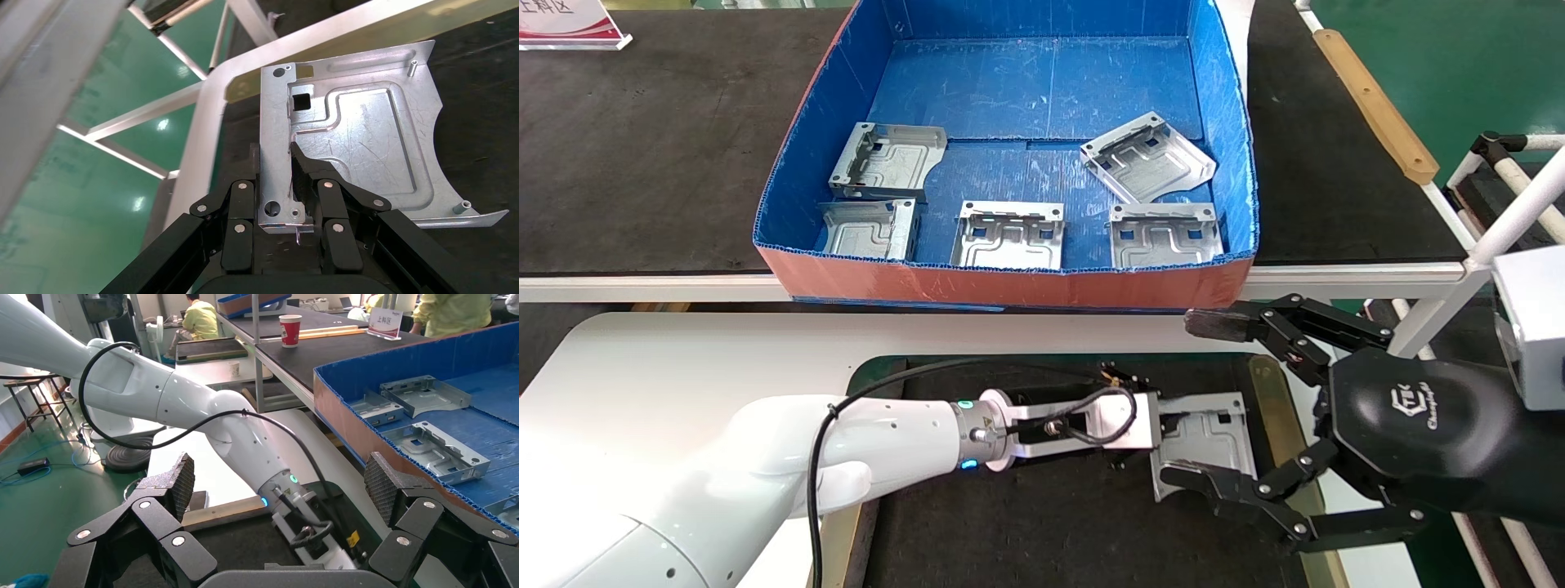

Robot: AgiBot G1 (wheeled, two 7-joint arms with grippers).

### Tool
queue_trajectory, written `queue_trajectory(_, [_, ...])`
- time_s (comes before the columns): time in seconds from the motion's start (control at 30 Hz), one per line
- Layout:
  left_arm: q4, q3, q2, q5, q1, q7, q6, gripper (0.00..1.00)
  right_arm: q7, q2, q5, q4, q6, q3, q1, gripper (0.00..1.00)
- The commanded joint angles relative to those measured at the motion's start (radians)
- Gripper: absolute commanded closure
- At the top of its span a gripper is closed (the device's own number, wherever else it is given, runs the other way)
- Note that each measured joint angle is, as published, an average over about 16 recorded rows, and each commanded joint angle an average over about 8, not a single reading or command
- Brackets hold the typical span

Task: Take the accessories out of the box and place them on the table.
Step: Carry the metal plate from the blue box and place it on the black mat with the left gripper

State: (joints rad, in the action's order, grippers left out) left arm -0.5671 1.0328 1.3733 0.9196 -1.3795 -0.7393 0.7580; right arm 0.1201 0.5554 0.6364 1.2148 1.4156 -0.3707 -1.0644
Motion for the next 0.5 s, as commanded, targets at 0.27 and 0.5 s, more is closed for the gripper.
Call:
queue_trajectory(0.27, [-0.012, 0.104, -0.002, -0.084, -0.005, 0.013, -0.070, 0.89, 0.000, 0.000, 0.000, 0.000, 0.000, 0.000, 0.000, 0.00])
queue_trajectory(0.5, [-0.020, 0.149, -0.001, -0.118, -0.005, 0.029, -0.096, 0.04, 0.000, 0.000, 0.000, 0.000, 0.000, 0.000, 0.000, 0.00])
